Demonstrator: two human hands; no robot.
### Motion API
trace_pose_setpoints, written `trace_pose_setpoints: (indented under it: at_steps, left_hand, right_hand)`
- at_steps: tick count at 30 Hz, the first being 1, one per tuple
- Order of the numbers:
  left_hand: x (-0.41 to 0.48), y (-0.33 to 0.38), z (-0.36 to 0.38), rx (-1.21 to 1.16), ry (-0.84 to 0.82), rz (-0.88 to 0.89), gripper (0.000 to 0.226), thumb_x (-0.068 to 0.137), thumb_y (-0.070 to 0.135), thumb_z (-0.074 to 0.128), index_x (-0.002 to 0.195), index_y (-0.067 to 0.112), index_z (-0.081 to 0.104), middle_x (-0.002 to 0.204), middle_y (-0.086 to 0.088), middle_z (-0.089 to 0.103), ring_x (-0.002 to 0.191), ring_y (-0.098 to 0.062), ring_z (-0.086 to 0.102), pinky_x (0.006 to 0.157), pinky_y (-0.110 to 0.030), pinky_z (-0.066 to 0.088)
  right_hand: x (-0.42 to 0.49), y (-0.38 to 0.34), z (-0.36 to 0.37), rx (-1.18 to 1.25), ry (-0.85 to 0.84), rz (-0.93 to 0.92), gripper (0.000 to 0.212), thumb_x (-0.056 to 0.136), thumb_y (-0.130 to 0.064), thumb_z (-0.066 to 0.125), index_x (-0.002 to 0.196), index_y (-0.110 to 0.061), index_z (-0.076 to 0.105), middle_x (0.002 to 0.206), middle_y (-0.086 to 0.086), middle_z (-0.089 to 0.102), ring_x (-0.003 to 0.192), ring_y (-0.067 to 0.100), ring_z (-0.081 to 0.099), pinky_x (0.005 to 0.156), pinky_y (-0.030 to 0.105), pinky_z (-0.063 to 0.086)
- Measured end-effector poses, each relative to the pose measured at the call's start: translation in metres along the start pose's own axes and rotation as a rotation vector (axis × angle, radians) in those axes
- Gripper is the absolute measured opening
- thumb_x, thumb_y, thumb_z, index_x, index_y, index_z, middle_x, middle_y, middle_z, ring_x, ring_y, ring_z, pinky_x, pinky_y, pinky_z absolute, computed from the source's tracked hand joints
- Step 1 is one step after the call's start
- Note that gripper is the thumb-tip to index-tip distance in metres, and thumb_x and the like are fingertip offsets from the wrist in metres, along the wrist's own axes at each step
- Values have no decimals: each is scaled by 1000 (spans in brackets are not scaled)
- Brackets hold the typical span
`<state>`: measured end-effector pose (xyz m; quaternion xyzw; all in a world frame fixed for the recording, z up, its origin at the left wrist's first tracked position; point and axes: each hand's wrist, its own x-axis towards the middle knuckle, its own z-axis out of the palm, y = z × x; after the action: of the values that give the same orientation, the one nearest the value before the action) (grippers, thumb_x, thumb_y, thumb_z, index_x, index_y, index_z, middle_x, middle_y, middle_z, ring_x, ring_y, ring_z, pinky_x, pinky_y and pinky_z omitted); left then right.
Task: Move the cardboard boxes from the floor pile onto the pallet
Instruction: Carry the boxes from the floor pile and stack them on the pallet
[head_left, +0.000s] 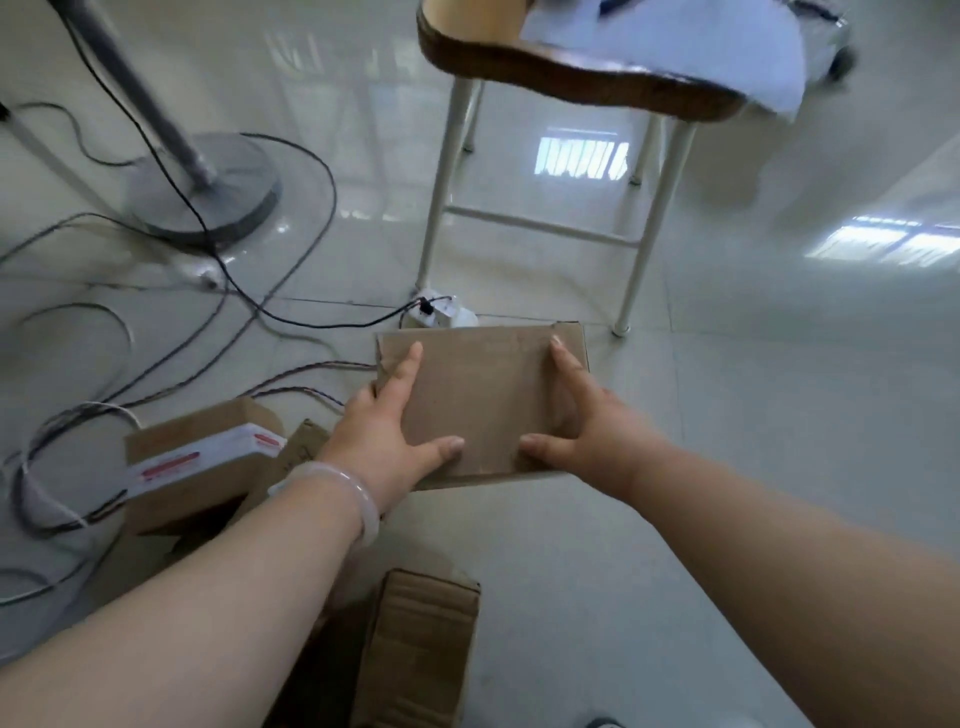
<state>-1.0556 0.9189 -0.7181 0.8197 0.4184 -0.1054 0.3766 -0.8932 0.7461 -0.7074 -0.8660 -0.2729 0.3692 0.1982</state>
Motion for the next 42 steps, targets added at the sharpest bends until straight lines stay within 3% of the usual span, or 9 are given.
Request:
trace_pose_setpoints:
  at_steps: [9,18,20,23,25,29,33,37,42]
  left_hand:
    - [-202,119,-242,-99,165,-13,105,77,52,75,139,68,-9,151,-5,26,134,-25,38,112,-45,34]
    - [-445,154,-323,-233,564,-178,101,81,52,71,137,68,-11,157,-3,20,141,-24,31,110,-41,32]
    - [-500,144,-325,-291,642,-232,99,83,49,71,137,66,-10,158,-1,17,141,-23,31,111,-38,32]
    - [-581,122,-321,-357,760,-329,99,85,46,71,142,60,-9,159,-1,14,143,-22,28,112,-34,29]
    - [-634,104,-315,-402,839,-393,98,85,45,71,145,58,-5,159,-1,15,143,-22,26,112,-33,29]
    - [-739,65,-294,-474,955,-514,98,83,43,74,149,53,3,156,-5,21,142,-22,29,112,-31,27]
    - [-843,23,-261,-540,1075,-596,100,83,39,76,151,48,4,152,-6,26,137,-24,35,115,-34,31]
    - [-952,-22,-216,-598,1163,-714,102,84,35,75,153,46,1,150,-6,28,133,-23,39,112,-35,34]
    - [-1083,-78,-161,-590,1292,-880,105,81,37,78,154,44,3,152,-4,28,134,-21,37,107,-28,33]
  right_hand:
    - [-175,-213,-183,-68,-25,-224,108,82,-45,76,149,-57,-7,158,5,32,137,28,42,112,44,38]
    - [-337,-348,-233,-142,-204,-589,108,83,-33,76,148,-59,-6,145,5,40,115,19,51,96,39,51]
    - [-368,-373,-218,-161,-282,-684,107,83,-30,76,150,-57,-2,139,2,43,111,14,49,98,39,51]
    - [-420,-406,-180,-174,-398,-810,105,81,-27,77,150,-58,4,135,-2,41,106,10,50,87,29,54]
    - [-454,-424,-147,-212,-458,-892,107,79,-29,79,148,-59,4,132,-4,39,111,15,50,88,32,55]
    - [-527,-446,-75,-269,-549,-1065,111,75,-31,82,148,-59,2,124,-8,37,102,9,48,67,20,50]
    - [-614,-459,1,-307,-645,-1283,114,76,-20,83,152,-48,3,128,-2,44,115,19,54,93,37,54]
    - [-714,-458,85,-376,-762,-1384,112,77,-30,81,148,-58,-1,128,3,48,113,20,55,93,39,54]
    - [-843,-450,190,-384,-871,-1493,108,78,-24,81,149,-53,5,135,12,46,116,24,52,99,41,49]
